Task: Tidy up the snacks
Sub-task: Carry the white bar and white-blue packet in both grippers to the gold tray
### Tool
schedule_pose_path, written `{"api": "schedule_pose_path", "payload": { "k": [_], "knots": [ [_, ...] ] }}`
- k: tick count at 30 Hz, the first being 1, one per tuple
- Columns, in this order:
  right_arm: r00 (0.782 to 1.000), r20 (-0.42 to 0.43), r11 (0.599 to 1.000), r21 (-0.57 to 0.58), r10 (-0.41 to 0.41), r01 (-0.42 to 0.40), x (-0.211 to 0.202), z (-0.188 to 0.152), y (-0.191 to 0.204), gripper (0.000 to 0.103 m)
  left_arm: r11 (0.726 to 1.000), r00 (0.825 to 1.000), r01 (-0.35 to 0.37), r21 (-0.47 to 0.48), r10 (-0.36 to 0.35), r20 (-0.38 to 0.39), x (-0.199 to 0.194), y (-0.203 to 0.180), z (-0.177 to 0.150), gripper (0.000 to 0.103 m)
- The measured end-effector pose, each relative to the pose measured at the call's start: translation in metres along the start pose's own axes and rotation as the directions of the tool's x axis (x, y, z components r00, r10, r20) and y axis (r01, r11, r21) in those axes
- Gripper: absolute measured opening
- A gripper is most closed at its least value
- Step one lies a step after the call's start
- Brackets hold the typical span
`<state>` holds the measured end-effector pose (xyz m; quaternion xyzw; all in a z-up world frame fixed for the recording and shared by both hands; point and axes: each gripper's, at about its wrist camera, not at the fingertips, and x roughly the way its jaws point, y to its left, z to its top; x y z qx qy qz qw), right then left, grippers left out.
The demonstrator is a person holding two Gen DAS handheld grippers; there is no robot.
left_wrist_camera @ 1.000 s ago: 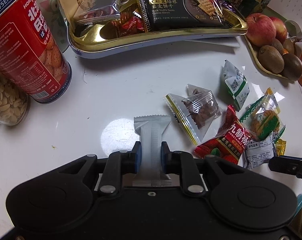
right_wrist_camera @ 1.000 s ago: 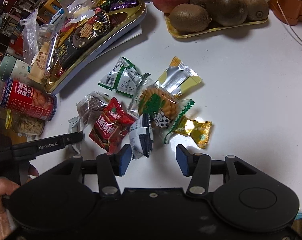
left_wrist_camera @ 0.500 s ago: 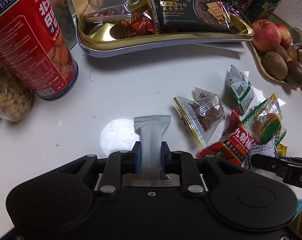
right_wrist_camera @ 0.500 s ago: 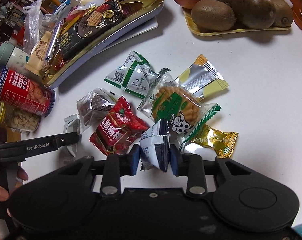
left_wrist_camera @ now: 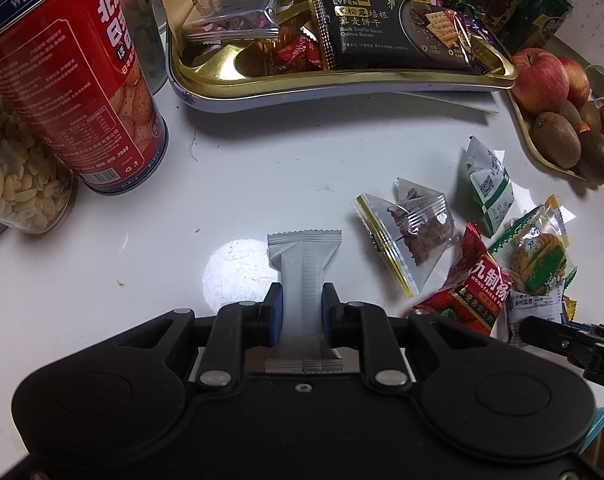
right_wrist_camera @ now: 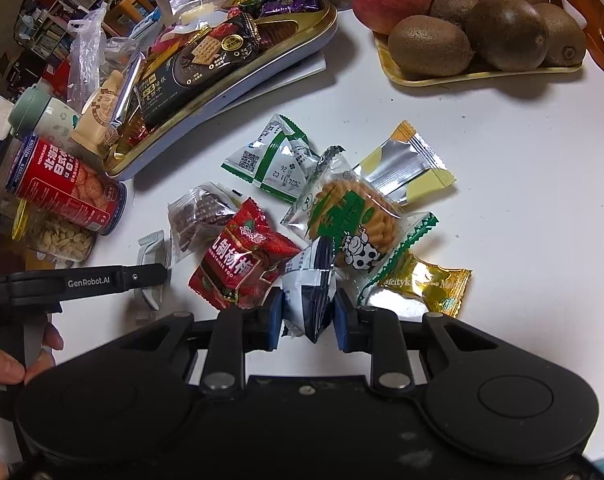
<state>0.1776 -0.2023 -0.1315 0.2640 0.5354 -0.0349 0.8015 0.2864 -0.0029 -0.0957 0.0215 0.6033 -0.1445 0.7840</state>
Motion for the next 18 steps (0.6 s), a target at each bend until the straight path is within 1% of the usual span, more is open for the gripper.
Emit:
{"api": "schedule_pose_path", "payload": {
  "k": [6, 18],
  "knots": [
    [1.000, 0.009, 1.000, -0.011, -0.002, 0.002, -0.012, -0.001, -0.005, 0.028, 1.000, 1.000, -0.005, -0.012, 0.005, -0.002, -0.002, 0.002, -0.002, 0.025],
    [1.000, 0.008, 1.000, 0.002, -0.020, 0.020, -0.027, -0.012, -0.022, 0.028, 1.000, 1.000, -0.025, -0.014, 0.025, 0.018, -0.017, -0.007, -0.018, 0.025]
  ]
}}
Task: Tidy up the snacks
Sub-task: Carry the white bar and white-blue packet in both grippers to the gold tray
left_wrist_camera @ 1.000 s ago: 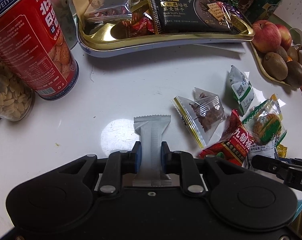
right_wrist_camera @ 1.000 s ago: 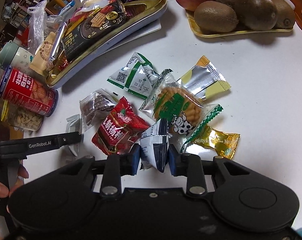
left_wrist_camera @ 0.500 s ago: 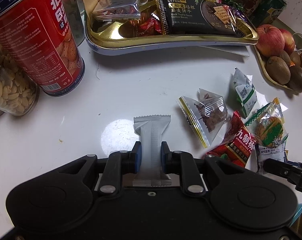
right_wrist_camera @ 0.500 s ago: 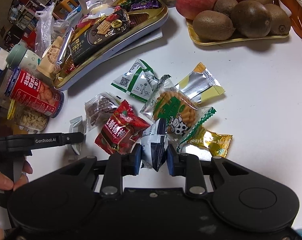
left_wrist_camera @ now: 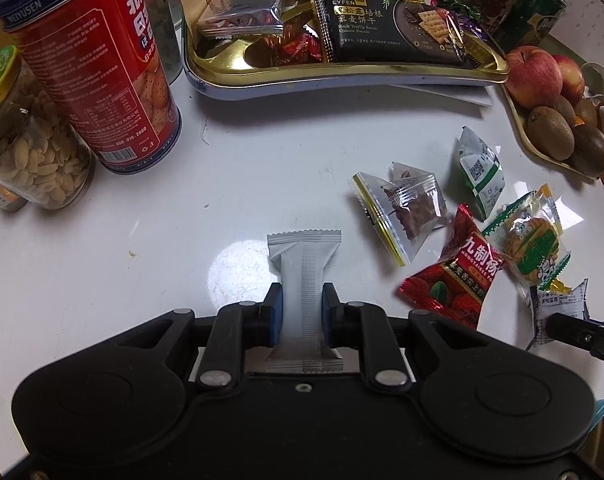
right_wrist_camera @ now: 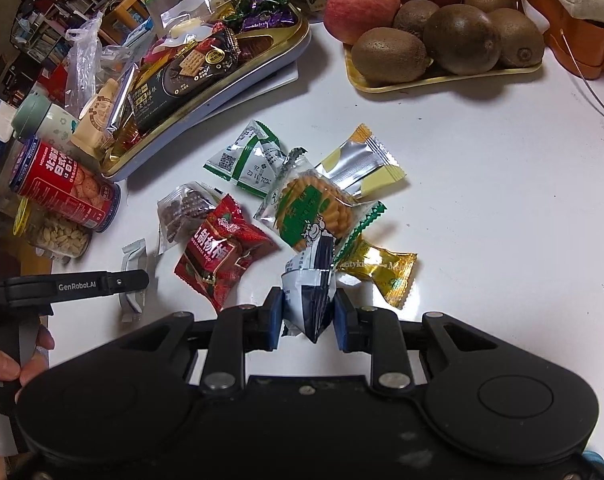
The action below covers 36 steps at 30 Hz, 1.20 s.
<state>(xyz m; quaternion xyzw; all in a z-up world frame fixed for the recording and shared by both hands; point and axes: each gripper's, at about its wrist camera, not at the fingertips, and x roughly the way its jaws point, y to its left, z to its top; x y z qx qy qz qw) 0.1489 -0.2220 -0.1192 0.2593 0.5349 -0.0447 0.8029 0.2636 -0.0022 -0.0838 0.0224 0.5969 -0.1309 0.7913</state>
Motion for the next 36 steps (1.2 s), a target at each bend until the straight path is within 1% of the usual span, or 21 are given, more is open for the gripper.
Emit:
{"api": "schedule_pose_path", "payload": {
  "k": [7, 14, 16, 20, 25, 29, 33, 36],
  "knots": [
    [1.000, 0.008, 1.000, -0.012, -0.010, 0.010, -0.013, -0.008, -0.006, 0.028, 1.000, 0.998, -0.019, 0.010, 0.019, 0.058, -0.021, -0.004, -0.008, 0.025],
    [1.000, 0.008, 1.000, -0.012, -0.021, 0.021, -0.021, -0.017, -0.014, 0.028, 0.999, 0.996, -0.045, 0.015, 0.044, 0.077, -0.030, -0.005, -0.016, 0.025],
    [1.000, 0.009, 1.000, -0.013, -0.025, 0.025, -0.022, -0.019, -0.015, 0.028, 0.999, 0.996, -0.043, 0.011, 0.042, 0.077, -0.032, -0.007, -0.019, 0.025],
    [1.000, 0.008, 1.000, -0.013, -0.023, 0.023, -0.025, -0.024, -0.017, 0.028, 0.998, 0.994, -0.063, -0.001, 0.062, 0.091, -0.037, -0.010, -0.027, 0.025],
    [1.000, 0.015, 1.000, -0.018, -0.013, 0.013, -0.032, -0.028, -0.018, 0.028, 0.995, 0.989, -0.101, -0.010, 0.101, 0.104, -0.044, -0.013, -0.040, 0.025],
    [1.000, 0.021, 1.000, -0.020, -0.008, 0.008, -0.039, -0.033, -0.021, 0.028, 0.994, 0.989, -0.103, -0.034, 0.106, 0.102, -0.048, -0.013, -0.052, 0.025],
    [1.000, 0.031, 1.000, -0.021, 0.001, -0.001, -0.049, -0.038, -0.024, 0.028, 0.990, 0.983, -0.132, -0.041, 0.136, 0.120, -0.055, -0.017, -0.065, 0.025],
    [0.999, 0.040, 0.999, -0.031, 0.010, -0.009, -0.058, -0.044, -0.026, 0.028, 0.989, 0.981, -0.134, -0.057, 0.140, 0.135, -0.063, -0.018, -0.076, 0.025]
  ]
}}
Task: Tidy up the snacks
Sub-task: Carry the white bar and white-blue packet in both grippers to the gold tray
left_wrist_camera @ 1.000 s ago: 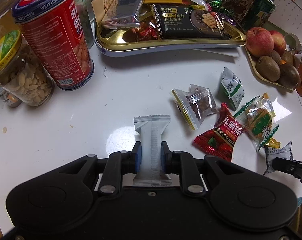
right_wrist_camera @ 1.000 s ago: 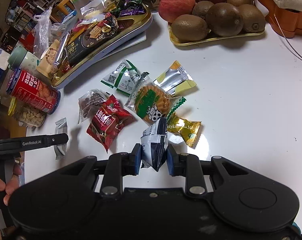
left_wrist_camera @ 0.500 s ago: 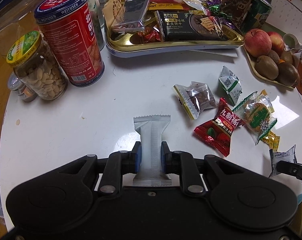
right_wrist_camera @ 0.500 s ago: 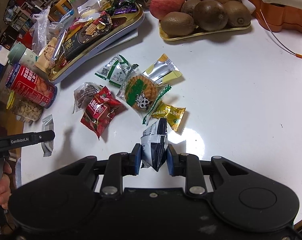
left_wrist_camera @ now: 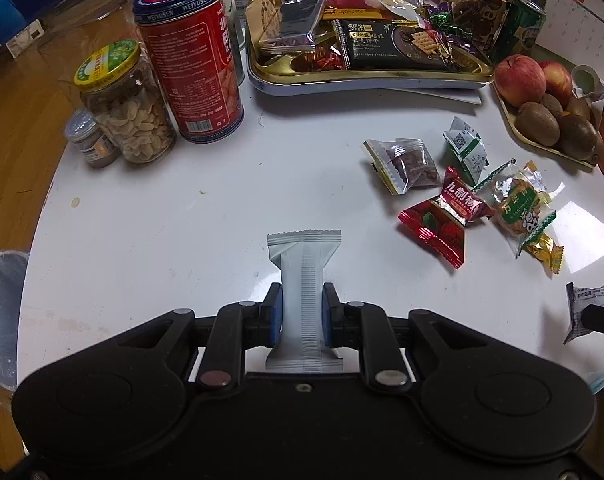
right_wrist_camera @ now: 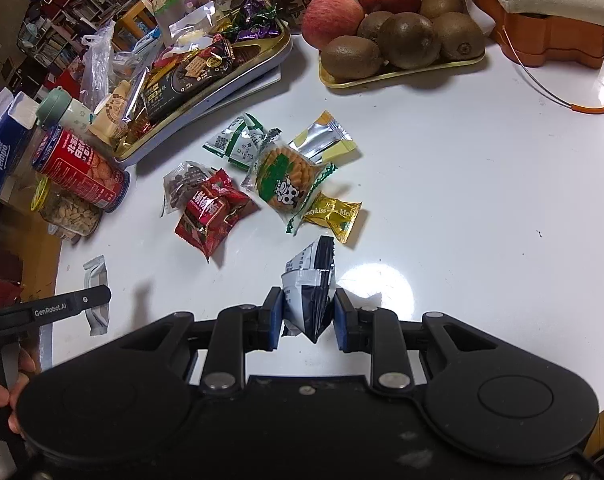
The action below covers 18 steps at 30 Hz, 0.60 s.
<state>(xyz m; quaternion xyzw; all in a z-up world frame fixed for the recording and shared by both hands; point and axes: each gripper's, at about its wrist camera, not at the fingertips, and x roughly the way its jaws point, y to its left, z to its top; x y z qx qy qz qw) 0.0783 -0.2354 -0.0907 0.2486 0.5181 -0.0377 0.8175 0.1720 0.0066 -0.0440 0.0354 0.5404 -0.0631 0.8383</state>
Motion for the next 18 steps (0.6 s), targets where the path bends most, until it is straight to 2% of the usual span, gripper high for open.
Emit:
{"api": "schedule_pose_path", "payload": {
  "k": [11, 18],
  "knots": [
    [0.998, 0.048, 0.998, -0.038, 0.048, -0.046, -0.047, -0.031, -0.009, 0.028, 1.000, 0.995, -0.021, 0.015, 0.020, 0.102, -0.040, -0.012, -0.031, 0.025],
    [0.995, 0.062, 0.995, -0.064, 0.074, -0.070, -0.073, -0.060, -0.016, 0.028, 0.993, 0.985, -0.033, 0.110, 0.013, 0.173, -0.063, -0.037, -0.056, 0.025]
  ]
}}
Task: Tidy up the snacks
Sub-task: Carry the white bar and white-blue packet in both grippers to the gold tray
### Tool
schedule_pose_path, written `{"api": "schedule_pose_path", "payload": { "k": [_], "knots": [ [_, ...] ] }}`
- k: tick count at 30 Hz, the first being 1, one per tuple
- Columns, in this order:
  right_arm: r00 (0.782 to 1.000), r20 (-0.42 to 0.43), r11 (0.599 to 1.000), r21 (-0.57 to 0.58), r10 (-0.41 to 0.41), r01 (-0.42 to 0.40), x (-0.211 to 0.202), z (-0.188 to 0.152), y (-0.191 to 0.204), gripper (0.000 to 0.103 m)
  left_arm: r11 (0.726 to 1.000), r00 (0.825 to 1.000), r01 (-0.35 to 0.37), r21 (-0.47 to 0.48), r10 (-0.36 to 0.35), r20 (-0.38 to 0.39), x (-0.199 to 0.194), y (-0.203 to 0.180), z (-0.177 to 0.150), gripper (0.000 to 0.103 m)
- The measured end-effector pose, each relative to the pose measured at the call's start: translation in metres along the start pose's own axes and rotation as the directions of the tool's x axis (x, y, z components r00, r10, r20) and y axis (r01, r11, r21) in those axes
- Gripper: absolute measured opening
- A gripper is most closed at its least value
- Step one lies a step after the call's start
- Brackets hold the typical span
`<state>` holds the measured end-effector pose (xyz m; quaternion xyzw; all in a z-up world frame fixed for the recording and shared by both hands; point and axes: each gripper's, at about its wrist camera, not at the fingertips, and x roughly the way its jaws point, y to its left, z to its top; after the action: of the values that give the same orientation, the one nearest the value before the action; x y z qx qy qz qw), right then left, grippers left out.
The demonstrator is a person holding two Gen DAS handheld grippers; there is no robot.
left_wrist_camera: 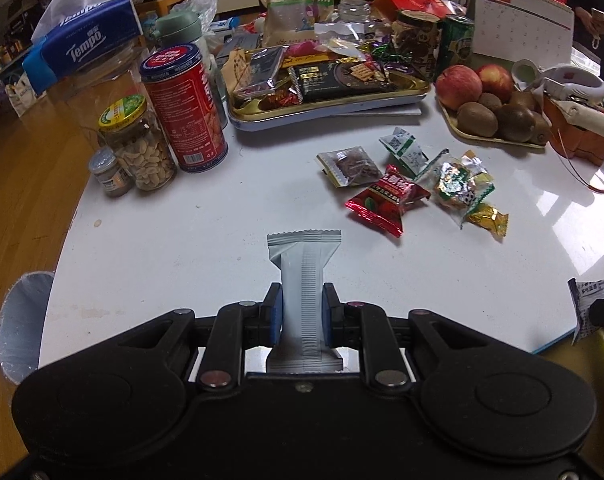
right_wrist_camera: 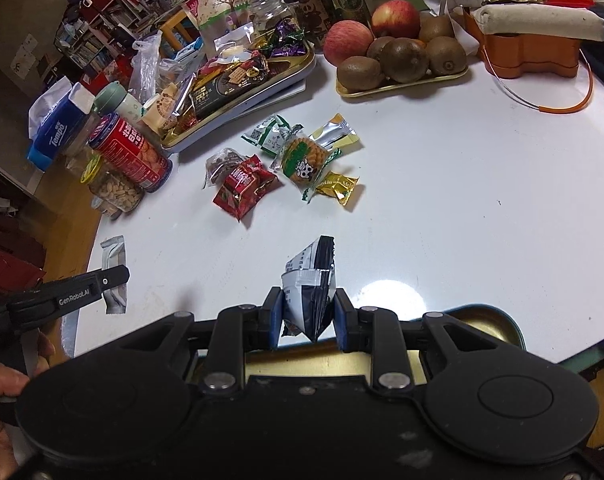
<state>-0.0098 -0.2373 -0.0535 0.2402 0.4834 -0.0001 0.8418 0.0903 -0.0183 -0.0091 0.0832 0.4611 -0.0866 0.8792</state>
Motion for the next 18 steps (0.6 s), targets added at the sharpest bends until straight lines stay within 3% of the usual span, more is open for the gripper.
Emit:
{"api": "schedule_pose_path", "payload": {
  "k": [18],
  "knots": [
    [1.000, -0.011, 1.000, 0.022, 0.019, -0.019, -0.027, -0.057, -0.017, 0.028, 0.987, 0.997, 0.069, 0.145, -0.074, 0.029, -0.029, -0.058, -0.044, 0.025]
  ]
}}
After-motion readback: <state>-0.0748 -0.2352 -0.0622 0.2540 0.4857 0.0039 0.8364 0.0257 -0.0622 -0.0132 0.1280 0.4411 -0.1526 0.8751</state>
